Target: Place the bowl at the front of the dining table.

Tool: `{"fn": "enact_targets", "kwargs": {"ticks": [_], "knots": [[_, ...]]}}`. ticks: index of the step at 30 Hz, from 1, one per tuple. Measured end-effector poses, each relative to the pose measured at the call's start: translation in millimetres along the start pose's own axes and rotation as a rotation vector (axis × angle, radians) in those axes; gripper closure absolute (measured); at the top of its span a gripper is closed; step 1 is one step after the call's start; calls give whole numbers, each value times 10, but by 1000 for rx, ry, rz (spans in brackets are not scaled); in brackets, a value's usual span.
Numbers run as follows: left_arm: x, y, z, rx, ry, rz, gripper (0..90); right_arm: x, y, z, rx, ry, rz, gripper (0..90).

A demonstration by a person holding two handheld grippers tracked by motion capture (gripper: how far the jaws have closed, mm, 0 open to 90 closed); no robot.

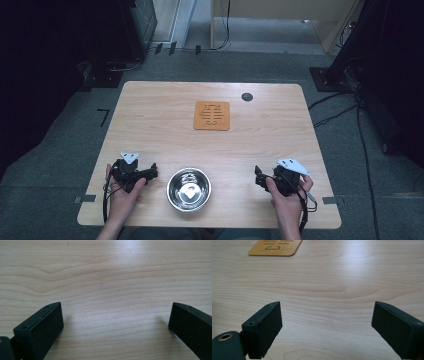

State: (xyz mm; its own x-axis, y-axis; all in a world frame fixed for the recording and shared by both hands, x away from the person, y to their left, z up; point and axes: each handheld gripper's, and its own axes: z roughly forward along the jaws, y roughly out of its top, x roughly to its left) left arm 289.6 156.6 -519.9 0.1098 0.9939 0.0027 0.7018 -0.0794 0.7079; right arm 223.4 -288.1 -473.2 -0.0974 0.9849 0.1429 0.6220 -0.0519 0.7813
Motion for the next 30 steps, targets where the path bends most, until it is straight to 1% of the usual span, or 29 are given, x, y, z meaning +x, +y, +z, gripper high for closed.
{"fn": "enact_targets", "kwargs": {"ticks": [2, 10, 19, 30], "knots": [[0, 0, 0, 0, 0, 0, 0, 40, 0, 0, -3, 10, 4, 95], [0, 0, 0, 0, 0, 0, 0, 138, 1, 7, -14, 37, -6, 95], [0, 0, 0, 0, 0, 0, 0, 206, -2, 18, -9, 47, -9, 95], [0, 0, 0, 0, 0, 0, 0, 360, -11, 51, 3, 74, -23, 95]]}}
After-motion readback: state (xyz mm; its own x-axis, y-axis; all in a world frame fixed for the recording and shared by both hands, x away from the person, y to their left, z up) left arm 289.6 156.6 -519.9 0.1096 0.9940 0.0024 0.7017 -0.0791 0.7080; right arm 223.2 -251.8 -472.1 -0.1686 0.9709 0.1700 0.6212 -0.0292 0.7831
